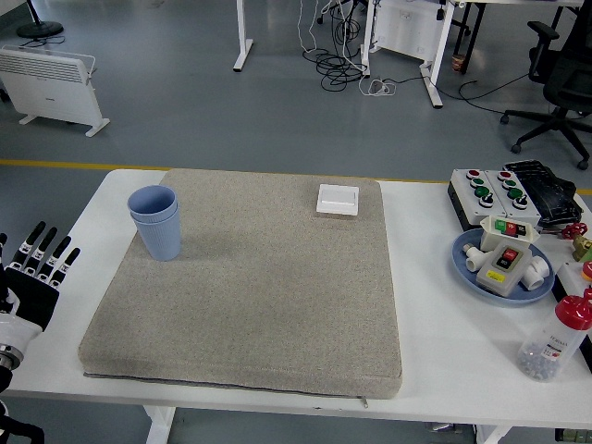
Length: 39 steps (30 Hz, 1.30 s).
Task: Push cup pick cup insert cup
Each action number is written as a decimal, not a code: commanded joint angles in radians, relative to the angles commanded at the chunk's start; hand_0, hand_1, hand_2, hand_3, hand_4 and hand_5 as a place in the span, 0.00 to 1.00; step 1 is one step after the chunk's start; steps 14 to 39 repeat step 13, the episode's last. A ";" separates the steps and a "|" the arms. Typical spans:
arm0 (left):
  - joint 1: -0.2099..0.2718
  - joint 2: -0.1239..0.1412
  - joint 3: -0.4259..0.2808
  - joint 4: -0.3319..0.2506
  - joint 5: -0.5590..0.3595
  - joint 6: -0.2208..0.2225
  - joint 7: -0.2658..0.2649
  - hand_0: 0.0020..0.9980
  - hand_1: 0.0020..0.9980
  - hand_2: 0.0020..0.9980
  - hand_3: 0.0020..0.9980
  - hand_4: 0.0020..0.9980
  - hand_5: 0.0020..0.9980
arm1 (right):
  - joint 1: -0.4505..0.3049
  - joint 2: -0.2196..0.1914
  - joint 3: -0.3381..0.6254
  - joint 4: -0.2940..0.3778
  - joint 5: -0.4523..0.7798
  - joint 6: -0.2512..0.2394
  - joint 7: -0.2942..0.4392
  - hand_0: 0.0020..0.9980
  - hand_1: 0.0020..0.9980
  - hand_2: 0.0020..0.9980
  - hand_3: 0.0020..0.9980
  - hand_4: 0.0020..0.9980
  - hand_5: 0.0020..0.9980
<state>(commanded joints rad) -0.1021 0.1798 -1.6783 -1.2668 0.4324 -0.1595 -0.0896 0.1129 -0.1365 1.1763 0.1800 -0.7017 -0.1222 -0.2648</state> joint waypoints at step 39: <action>-0.002 0.000 0.000 -0.007 0.076 0.010 0.026 0.90 0.89 0.94 0.86 0.58 1.00 | 0.002 0.000 0.002 0.000 -0.001 0.000 0.000 0.72 0.65 0.64 0.57 0.12 0.46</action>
